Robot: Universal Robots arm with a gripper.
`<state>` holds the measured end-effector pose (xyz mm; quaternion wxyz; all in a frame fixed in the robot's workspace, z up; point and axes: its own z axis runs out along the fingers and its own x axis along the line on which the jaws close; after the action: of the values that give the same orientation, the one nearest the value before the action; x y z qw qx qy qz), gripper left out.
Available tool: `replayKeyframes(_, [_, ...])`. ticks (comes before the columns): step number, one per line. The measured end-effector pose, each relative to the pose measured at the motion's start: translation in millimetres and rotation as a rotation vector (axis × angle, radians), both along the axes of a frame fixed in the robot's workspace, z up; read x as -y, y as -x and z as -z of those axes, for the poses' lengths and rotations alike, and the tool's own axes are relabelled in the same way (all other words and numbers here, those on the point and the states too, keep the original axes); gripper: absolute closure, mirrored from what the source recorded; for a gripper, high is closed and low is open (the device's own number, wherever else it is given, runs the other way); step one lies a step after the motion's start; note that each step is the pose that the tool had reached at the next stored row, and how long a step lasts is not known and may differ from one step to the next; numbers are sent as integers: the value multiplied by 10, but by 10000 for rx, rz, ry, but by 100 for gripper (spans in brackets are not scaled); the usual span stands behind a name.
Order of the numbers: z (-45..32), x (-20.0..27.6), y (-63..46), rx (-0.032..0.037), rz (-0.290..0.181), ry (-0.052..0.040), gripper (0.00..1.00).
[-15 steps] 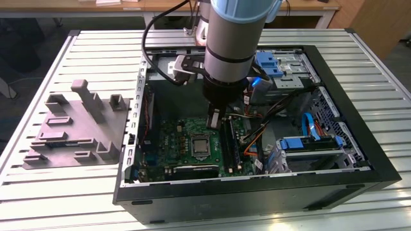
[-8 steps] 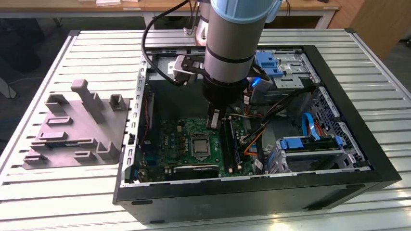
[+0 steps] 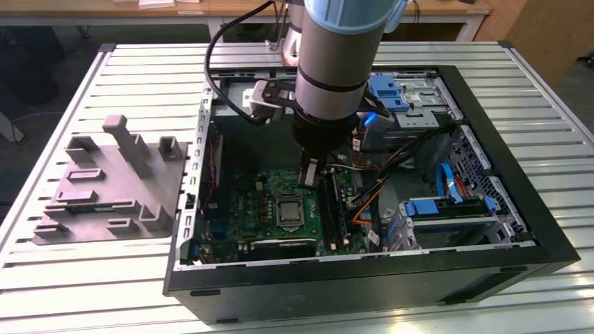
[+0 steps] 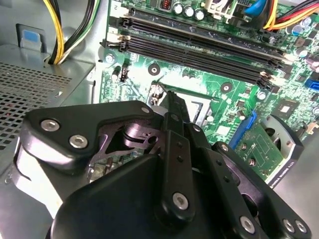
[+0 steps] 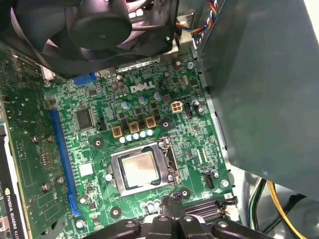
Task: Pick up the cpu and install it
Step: 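Install the first cpu locking lever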
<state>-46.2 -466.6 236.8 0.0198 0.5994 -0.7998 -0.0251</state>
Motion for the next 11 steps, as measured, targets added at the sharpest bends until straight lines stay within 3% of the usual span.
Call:
replayKeyframes(7, [17,36,3,0,-576,2,89])
replayKeyframes(11, [18,82,3,0,-688,14,89])
